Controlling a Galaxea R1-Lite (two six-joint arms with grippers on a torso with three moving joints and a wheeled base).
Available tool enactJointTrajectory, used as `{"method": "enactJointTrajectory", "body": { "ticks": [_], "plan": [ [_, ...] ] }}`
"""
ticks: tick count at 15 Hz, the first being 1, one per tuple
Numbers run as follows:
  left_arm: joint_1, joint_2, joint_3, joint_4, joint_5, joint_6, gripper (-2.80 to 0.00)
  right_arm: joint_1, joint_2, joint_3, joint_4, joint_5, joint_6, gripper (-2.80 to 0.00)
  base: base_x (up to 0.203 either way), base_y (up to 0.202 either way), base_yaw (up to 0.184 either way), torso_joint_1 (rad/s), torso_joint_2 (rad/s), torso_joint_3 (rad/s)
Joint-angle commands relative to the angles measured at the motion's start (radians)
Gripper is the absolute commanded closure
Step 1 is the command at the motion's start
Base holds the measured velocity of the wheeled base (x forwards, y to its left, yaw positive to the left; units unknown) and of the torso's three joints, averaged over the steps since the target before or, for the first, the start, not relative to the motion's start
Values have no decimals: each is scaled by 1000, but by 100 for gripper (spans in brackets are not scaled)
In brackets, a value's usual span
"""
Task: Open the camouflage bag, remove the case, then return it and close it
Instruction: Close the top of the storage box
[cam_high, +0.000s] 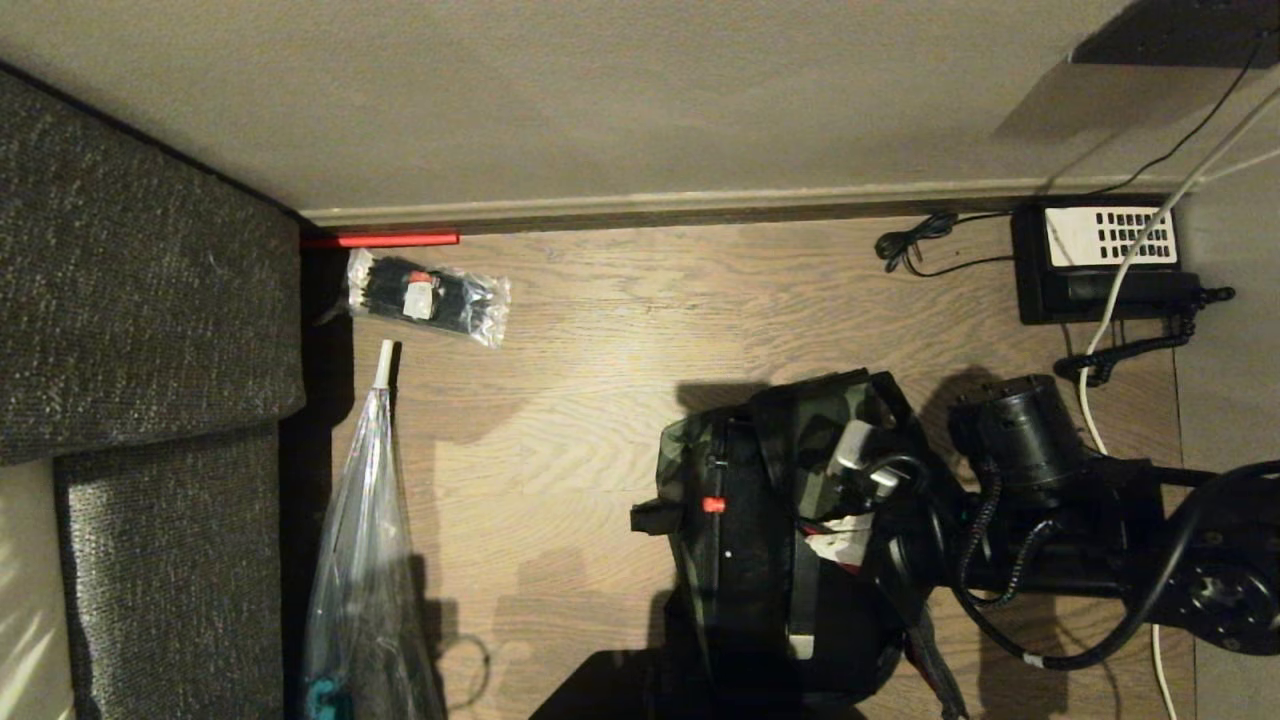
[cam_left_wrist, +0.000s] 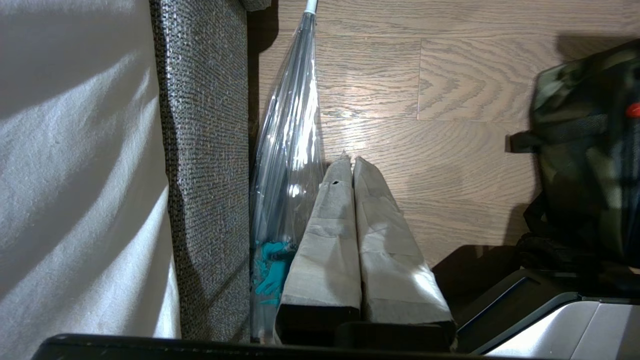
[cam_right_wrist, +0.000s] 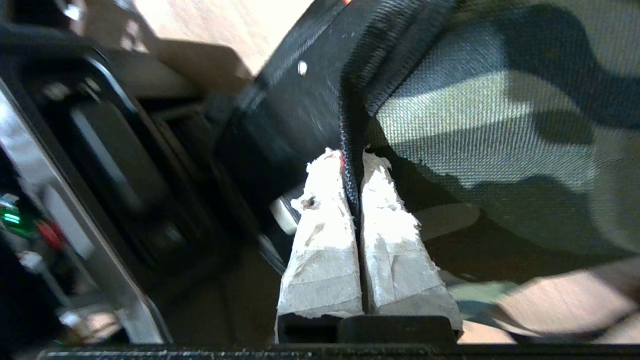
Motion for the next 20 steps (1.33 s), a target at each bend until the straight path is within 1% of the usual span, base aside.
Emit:
{"method": "enactJointTrajectory", "body": {
  "ticks": [1,2,6,8,10,11,12,13,16,20],
  "plan": [
    [0,0,3,0,0,0,0,24,80,-42,-10,-3,43,-280,0,0,0,0,0,0],
    [0,0,3,0,0,0,0,28,88,-56,-11,-2,64,-280,0,0,0,0,0,0],
    [0,0,3,0,0,0,0,59,113,-78,-15,-19,86,-280,0,0,0,0,0,0],
    [0,0,3,0,0,0,0,95,115,-89,-13,-24,168,-280,0,0,0,0,0,0],
    [0,0,3,0,0,0,0,155,134,-136,-19,-31,320,-280,0,0,0,0,0,0],
    [0,0,3,0,0,0,0,173,157,-156,-46,-51,383,-280,0,0,0,0,0,0],
    [0,0,3,0,0,0,0,180,176,-158,-99,-85,415,-280,0,0,0,0,0,0],
    [0,0,3,0,0,0,0,182,172,-151,-130,-112,420,-280,0,0,0,0,0,0],
    [0,0,3,0,0,0,0,181,30,-142,-113,-119,441,-280,0,0,0,0,0,0],
    [0,0,3,0,0,0,0,182,-210,-101,29,-116,495,-280,0,0,0,0,0,0]
  ]
}}
